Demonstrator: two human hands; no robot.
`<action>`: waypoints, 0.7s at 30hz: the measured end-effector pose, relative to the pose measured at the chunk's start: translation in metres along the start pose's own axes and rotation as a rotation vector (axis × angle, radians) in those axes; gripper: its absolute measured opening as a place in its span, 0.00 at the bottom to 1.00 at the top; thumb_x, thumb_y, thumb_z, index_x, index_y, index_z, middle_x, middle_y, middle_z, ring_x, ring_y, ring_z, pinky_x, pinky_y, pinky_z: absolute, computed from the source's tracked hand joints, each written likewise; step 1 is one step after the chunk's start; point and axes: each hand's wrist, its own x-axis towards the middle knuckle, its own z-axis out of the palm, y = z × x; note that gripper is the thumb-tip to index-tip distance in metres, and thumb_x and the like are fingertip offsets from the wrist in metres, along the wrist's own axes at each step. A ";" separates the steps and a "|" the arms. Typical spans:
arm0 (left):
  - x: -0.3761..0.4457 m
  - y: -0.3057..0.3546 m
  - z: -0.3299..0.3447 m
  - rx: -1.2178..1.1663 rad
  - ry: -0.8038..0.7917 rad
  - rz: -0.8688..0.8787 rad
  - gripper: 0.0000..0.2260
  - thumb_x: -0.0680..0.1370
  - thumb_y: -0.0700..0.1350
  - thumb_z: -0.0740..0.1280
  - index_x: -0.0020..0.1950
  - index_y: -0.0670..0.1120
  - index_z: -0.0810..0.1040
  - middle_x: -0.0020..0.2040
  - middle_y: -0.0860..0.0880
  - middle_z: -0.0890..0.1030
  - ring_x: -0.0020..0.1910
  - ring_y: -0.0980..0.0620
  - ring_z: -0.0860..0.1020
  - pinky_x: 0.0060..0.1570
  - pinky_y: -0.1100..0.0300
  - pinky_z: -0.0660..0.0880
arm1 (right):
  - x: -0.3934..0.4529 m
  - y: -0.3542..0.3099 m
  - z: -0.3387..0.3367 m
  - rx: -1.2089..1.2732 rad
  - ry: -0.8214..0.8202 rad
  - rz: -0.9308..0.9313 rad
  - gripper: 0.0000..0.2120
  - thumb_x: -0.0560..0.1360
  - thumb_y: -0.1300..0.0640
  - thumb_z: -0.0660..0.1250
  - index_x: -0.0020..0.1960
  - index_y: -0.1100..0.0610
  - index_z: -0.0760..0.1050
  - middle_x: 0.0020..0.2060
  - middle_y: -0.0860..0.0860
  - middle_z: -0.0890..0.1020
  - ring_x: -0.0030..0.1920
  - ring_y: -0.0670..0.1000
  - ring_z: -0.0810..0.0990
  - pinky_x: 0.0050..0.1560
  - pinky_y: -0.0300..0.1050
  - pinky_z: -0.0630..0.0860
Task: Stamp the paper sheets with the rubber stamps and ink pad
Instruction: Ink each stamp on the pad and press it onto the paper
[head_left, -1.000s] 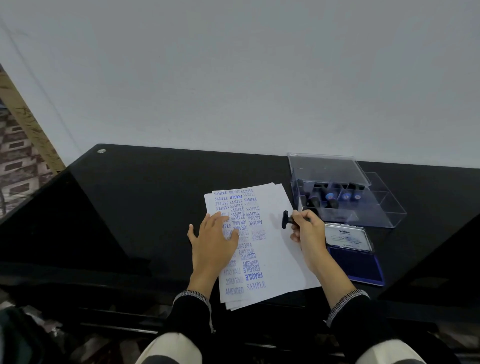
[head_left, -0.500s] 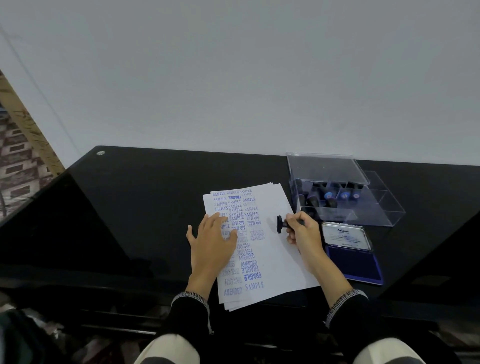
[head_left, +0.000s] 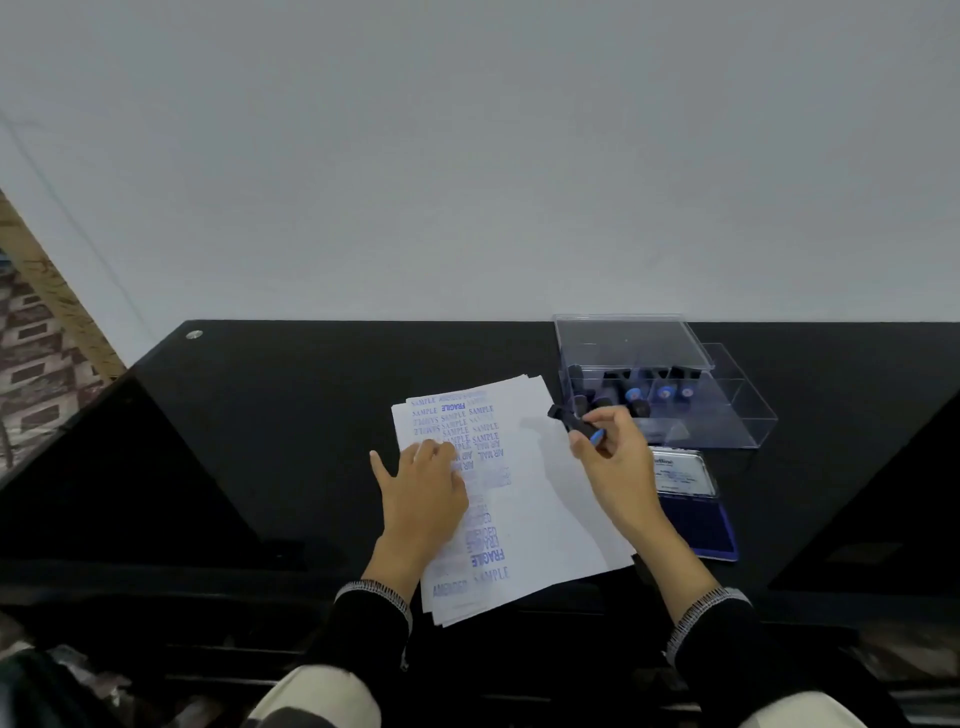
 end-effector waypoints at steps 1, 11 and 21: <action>0.004 0.007 -0.003 0.056 -0.035 -0.006 0.13 0.80 0.46 0.56 0.64 0.52 0.70 0.61 0.55 0.72 0.68 0.52 0.66 0.71 0.32 0.44 | 0.002 -0.001 -0.008 0.004 0.058 -0.009 0.08 0.75 0.63 0.68 0.48 0.53 0.71 0.44 0.56 0.81 0.43 0.54 0.80 0.41 0.41 0.77; 0.022 0.075 0.029 -0.250 0.054 0.160 0.13 0.80 0.42 0.60 0.64 0.49 0.74 0.66 0.52 0.72 0.68 0.52 0.68 0.74 0.45 0.48 | 0.016 0.009 -0.069 -0.086 0.315 -0.009 0.08 0.72 0.62 0.72 0.46 0.58 0.73 0.38 0.51 0.78 0.37 0.44 0.75 0.36 0.28 0.72; 0.034 0.077 0.049 -0.303 0.048 0.167 0.16 0.82 0.46 0.58 0.69 0.49 0.71 0.71 0.53 0.70 0.73 0.54 0.63 0.76 0.51 0.50 | 0.092 -0.002 -0.046 0.006 0.325 -0.059 0.13 0.72 0.61 0.72 0.52 0.54 0.72 0.41 0.49 0.80 0.37 0.46 0.78 0.38 0.34 0.77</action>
